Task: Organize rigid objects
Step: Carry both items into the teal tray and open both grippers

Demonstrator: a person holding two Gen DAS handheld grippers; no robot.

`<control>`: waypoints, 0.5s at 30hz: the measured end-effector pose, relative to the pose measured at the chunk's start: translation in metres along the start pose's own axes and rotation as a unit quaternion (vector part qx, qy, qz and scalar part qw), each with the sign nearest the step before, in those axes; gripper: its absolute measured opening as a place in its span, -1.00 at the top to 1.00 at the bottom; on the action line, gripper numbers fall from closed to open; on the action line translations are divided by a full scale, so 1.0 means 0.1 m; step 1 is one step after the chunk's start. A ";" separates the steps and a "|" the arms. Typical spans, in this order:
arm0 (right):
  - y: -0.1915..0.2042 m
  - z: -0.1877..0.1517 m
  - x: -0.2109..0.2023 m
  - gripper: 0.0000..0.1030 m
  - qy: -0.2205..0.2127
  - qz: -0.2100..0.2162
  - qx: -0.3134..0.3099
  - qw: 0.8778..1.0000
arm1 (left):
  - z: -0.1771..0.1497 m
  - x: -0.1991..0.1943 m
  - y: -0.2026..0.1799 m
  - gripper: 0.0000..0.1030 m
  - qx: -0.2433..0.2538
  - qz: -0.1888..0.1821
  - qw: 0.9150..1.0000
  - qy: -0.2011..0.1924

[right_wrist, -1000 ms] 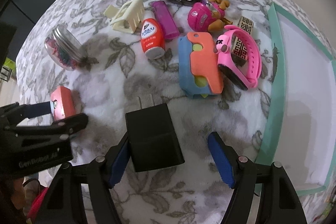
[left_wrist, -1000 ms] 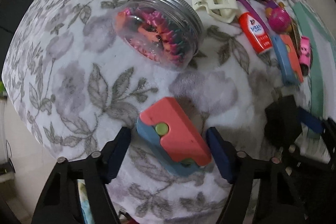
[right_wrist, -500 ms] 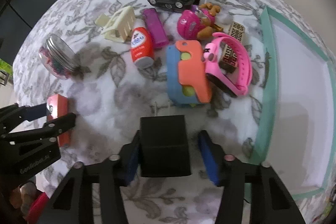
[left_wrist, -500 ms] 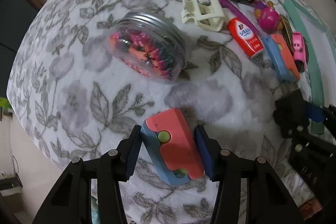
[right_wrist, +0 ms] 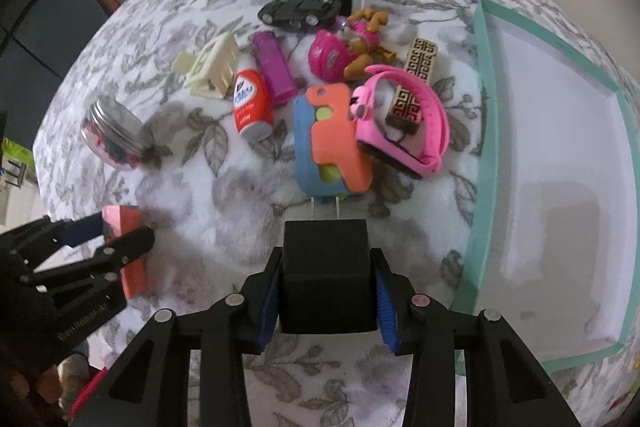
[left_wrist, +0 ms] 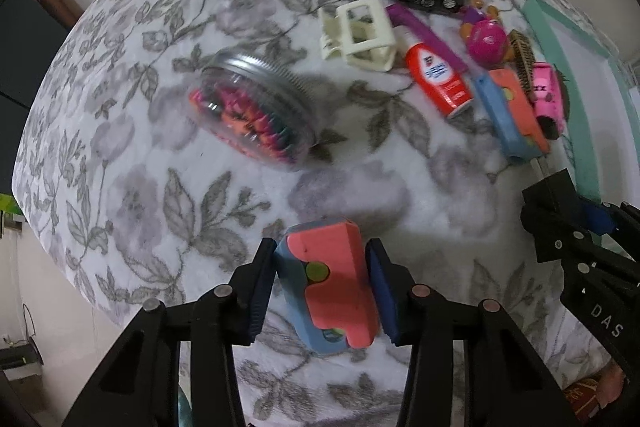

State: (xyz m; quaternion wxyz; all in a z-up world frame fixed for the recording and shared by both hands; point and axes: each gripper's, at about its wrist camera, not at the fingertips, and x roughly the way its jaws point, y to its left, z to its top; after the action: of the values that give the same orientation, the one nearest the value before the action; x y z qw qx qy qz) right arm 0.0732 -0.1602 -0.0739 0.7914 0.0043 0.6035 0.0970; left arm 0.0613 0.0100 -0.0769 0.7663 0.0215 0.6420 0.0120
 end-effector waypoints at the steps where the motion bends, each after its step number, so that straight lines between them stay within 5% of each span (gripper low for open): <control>1: -0.02 0.01 -0.02 0.17 -0.001 0.004 0.004 1.000 | 0.01 -0.02 -0.02 0.09 0.000 -0.001 1.000 -0.001; 15: -0.24 0.09 -0.48 0.17 -0.077 0.031 0.050 0.995 | 0.29 -0.83 -0.28 0.09 -0.014 -0.046 0.997 -0.065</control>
State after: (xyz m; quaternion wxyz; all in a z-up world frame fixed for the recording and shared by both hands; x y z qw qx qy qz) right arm 0.0736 -0.1907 -0.0288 0.8308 0.0703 0.5447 0.0906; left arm 0.0748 -0.0223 0.0088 0.8063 -0.0182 0.5910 -0.0159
